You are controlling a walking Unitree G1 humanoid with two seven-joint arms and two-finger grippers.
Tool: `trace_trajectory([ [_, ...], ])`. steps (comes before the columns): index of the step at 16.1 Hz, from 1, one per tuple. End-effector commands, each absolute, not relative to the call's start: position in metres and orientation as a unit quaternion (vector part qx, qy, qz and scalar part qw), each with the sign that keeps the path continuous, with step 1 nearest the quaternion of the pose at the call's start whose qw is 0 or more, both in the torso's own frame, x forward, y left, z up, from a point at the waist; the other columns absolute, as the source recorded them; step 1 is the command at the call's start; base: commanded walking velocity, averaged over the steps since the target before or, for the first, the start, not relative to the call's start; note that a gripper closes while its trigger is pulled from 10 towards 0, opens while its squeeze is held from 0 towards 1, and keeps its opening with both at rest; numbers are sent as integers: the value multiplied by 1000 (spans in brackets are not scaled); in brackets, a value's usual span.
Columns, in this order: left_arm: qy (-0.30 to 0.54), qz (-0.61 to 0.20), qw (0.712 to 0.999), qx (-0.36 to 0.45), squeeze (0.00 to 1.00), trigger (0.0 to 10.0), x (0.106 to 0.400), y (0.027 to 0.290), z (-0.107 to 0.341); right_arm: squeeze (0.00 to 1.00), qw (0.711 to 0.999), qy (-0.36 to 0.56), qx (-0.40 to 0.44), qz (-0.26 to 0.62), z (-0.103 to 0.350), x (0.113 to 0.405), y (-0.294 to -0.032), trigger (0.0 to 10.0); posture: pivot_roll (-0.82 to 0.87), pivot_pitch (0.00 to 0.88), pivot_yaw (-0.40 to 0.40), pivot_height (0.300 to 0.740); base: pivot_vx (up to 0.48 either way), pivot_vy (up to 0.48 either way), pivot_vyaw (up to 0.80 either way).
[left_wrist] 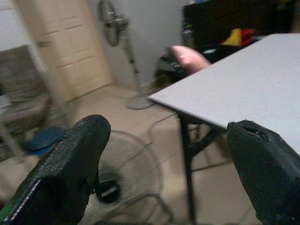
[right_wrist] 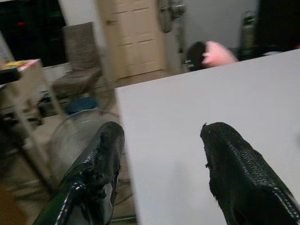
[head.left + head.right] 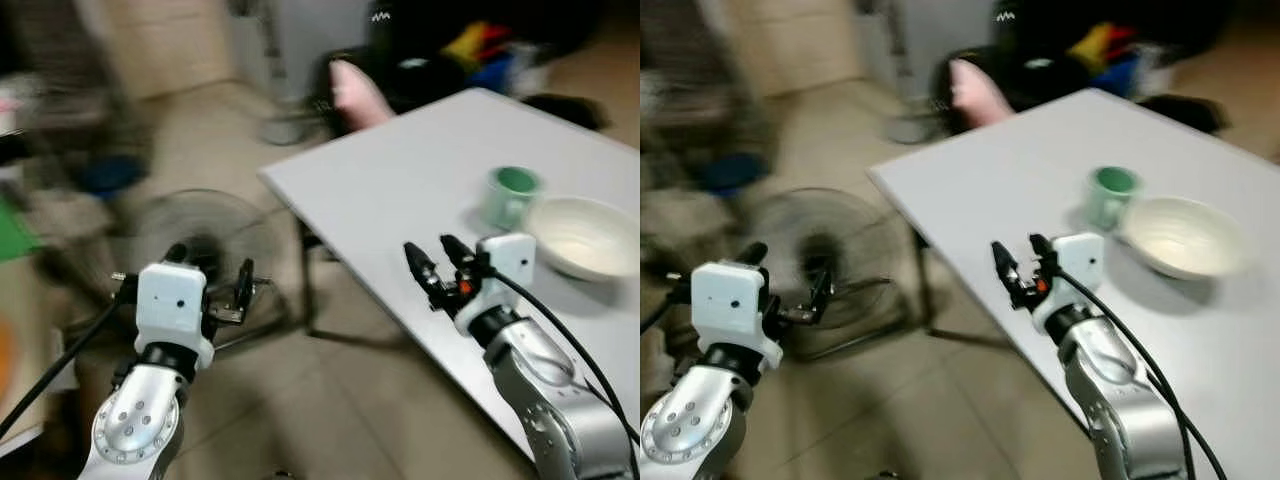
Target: Setting the table
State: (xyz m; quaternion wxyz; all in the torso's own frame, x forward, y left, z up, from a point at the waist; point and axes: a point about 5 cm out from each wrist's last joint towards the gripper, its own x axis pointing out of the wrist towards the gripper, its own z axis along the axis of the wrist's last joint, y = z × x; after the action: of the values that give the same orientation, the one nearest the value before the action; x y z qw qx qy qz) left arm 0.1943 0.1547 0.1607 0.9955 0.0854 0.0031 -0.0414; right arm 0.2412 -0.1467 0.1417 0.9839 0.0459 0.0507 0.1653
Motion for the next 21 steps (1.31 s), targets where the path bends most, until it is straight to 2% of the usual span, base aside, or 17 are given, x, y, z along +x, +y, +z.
trace_trajectory([
  [1, 0, -22, 995, 97, 0, 10000, 193, 159, 162, 0, 981, 50, 54, 182, 143, 243, -140, 10000, -44, 0, 53, 740, 0, 0, 800],
  [9, -9, -16, 995, 102, 0, 10000, 191, 161, 164, 0, 982, 67, 87, 152, 134, 251, -143, 10000, -27, 0, 41, 740, 0, 37, 800],
  [12, -9, -18, 994, 110, 0, 10000, 191, 163, 164, 0, 979, 76, 127, 137, 130, 252, -144, 10000, -26, 0, 45, 740, 0, 433, 0],
  [16, -6, -11, 994, 112, 0, 10000, 190, 168, 162, 0, 987, 63, 118, 90, 127, 256, -155, 10000, -31, 0, 50, 740, 0, 437, 0],
  [17, -6, -7, 994, 111, 0, 10000, 190, 170, 162, 0, 991, 31, 108, 77, 132, 259, -158, 10000, -31, 0, 47, 740, 0, 431, 0],
  [21, -13, 3, 993, 116, 0, 10000, 190, 175, 165, 0, 982, 57, 120, 131, 132, 261, -149, 10000, -23, 0, 37, 740, 0, 431, 0],
])
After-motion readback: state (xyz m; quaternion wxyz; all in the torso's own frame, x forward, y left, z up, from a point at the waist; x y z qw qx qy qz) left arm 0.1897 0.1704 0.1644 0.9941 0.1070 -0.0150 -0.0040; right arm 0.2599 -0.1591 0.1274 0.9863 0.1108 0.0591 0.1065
